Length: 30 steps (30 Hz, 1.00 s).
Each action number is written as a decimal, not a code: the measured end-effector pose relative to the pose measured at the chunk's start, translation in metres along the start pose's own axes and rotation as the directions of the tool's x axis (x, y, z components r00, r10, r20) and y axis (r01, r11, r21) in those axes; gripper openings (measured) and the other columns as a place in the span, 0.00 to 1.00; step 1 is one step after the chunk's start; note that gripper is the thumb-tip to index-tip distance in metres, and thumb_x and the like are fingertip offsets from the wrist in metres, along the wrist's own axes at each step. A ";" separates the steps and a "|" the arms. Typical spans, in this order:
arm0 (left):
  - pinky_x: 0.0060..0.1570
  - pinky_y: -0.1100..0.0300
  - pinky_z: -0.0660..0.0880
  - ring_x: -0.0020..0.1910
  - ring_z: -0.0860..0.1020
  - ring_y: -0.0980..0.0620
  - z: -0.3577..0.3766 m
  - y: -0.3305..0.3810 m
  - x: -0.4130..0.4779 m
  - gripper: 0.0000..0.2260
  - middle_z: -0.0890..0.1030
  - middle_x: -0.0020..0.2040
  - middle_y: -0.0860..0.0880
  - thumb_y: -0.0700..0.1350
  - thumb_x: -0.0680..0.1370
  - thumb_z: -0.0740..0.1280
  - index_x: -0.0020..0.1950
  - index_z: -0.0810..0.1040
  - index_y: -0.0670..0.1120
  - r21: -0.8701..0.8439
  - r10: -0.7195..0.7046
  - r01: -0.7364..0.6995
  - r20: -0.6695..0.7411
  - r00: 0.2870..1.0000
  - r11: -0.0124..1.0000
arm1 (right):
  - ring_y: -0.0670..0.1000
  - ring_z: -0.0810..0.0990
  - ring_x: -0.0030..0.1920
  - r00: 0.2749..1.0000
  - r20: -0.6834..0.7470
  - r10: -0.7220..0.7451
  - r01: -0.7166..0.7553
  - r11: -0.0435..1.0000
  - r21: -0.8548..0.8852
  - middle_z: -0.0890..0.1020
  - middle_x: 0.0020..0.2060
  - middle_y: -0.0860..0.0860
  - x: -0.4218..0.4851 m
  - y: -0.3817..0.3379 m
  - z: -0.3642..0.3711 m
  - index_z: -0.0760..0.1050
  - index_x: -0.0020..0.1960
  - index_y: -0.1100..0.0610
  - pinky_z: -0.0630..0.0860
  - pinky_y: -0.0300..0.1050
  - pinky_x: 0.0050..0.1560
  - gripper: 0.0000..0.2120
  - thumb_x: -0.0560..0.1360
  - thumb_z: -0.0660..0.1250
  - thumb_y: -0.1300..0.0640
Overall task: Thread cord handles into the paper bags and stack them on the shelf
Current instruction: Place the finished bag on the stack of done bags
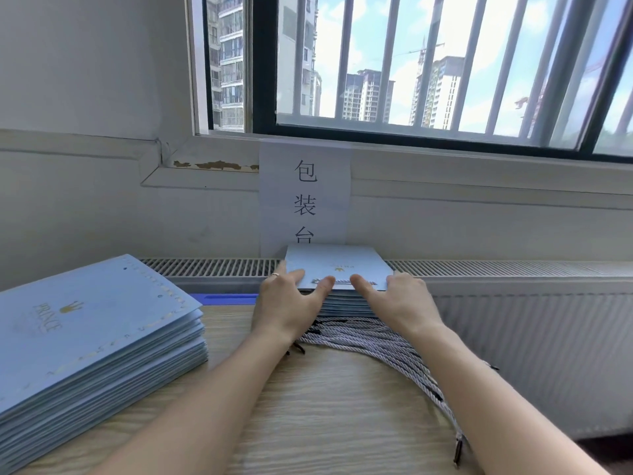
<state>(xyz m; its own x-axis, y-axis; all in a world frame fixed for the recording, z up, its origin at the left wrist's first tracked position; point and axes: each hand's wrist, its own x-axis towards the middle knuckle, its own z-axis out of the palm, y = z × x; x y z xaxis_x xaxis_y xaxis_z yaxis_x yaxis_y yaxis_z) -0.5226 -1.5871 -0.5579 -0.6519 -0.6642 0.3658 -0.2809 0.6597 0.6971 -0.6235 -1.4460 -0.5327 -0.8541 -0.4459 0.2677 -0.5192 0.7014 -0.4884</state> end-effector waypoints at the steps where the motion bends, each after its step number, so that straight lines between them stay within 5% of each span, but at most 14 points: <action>1: 0.71 0.54 0.62 0.76 0.61 0.47 0.001 -0.001 0.001 0.35 0.63 0.78 0.45 0.66 0.75 0.66 0.72 0.73 0.43 0.002 -0.003 0.003 0.013 1.000 1.000 | 0.58 0.75 0.52 1.000 -0.012 0.009 -0.010 1.000 -0.023 0.80 0.58 0.59 0.000 -0.001 0.002 0.74 0.45 0.61 0.69 0.48 0.44 0.31 0.75 0.61 0.31; 7: 0.71 0.56 0.62 0.76 0.63 0.47 -0.003 0.001 0.002 0.34 0.69 0.75 0.45 0.63 0.76 0.68 0.73 0.72 0.41 0.049 -0.026 0.021 0.109 0.994 0.999 | 0.58 0.76 0.51 0.999 -0.001 0.053 -0.053 0.997 -0.062 0.72 0.43 0.52 -0.006 -0.006 0.004 0.69 0.43 0.58 0.68 0.46 0.41 0.26 0.73 0.67 0.34; 11: 0.70 0.52 0.64 0.76 0.63 0.44 -0.007 -0.003 0.000 0.33 0.65 0.77 0.43 0.66 0.77 0.61 0.70 0.74 0.42 0.116 0.017 -0.035 0.151 0.988 0.993 | 0.55 0.74 0.40 0.998 0.023 0.056 -0.056 0.998 0.016 0.72 0.36 0.52 0.002 -0.001 0.002 0.65 0.35 0.57 0.63 0.46 0.32 0.28 0.74 0.66 0.34; 15: 0.72 0.51 0.63 0.76 0.63 0.44 -0.009 -0.012 0.004 0.28 0.67 0.76 0.45 0.65 0.80 0.55 0.52 0.83 0.45 0.069 0.009 -0.022 0.176 0.984 0.997 | 0.53 0.72 0.41 1.000 0.014 0.016 -0.019 0.964 0.267 0.72 0.35 0.53 0.008 0.019 -0.003 0.60 0.30 0.57 0.62 0.47 0.38 0.25 0.78 0.68 0.49; 19: 0.69 0.53 0.62 0.76 0.62 0.43 -0.007 -0.011 0.004 0.20 0.65 0.77 0.47 0.53 0.84 0.55 0.39 0.76 0.45 0.068 -0.055 0.044 0.180 0.982 0.997 | 0.53 0.67 0.37 1.000 0.025 0.017 -0.023 0.963 0.267 0.68 0.30 0.52 0.007 0.021 -0.001 0.61 0.30 0.58 0.62 0.45 0.34 0.23 0.78 0.69 0.54; 23: 0.71 0.51 0.61 0.76 0.61 0.40 -0.004 -0.015 0.009 0.20 0.65 0.77 0.47 0.51 0.85 0.53 0.57 0.81 0.40 0.087 -0.034 0.019 0.178 0.983 0.996 | 0.59 0.78 0.50 0.997 0.017 0.076 -0.078 0.942 0.327 0.81 0.42 0.60 0.005 0.016 -0.006 0.71 0.33 0.64 0.70 0.47 0.44 0.23 0.82 0.63 0.51; 26: 0.74 0.50 0.58 0.77 0.60 0.42 -0.004 -0.017 0.006 0.21 0.66 0.77 0.49 0.52 0.85 0.51 0.73 0.72 0.44 0.078 -0.034 0.023 0.139 0.990 0.997 | 0.59 0.77 0.44 0.994 0.025 0.110 -0.112 0.934 0.340 0.82 0.41 0.57 0.005 0.017 -0.006 0.69 0.32 0.62 0.67 0.48 0.42 0.25 0.84 0.58 0.49; 30: 0.75 0.48 0.55 0.74 0.65 0.43 -0.003 -0.012 0.003 0.21 0.70 0.75 0.49 0.51 0.86 0.48 0.73 0.72 0.47 0.214 -0.081 0.053 0.127 0.988 0.975 | 0.54 0.77 0.64 0.994 0.004 0.107 -0.101 0.933 0.347 0.79 0.66 0.54 0.006 0.025 0.003 0.81 0.43 0.68 0.70 0.42 0.59 0.15 0.80 0.63 0.58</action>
<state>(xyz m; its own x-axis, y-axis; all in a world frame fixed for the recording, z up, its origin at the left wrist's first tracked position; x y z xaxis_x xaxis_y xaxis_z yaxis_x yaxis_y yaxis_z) -0.5189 -1.5978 -0.5630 -0.7113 -0.6655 0.2263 -0.4592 0.6837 0.5672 -0.6415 -1.4328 -0.5453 -0.9044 -0.3709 0.2108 -0.3872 0.5064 -0.7705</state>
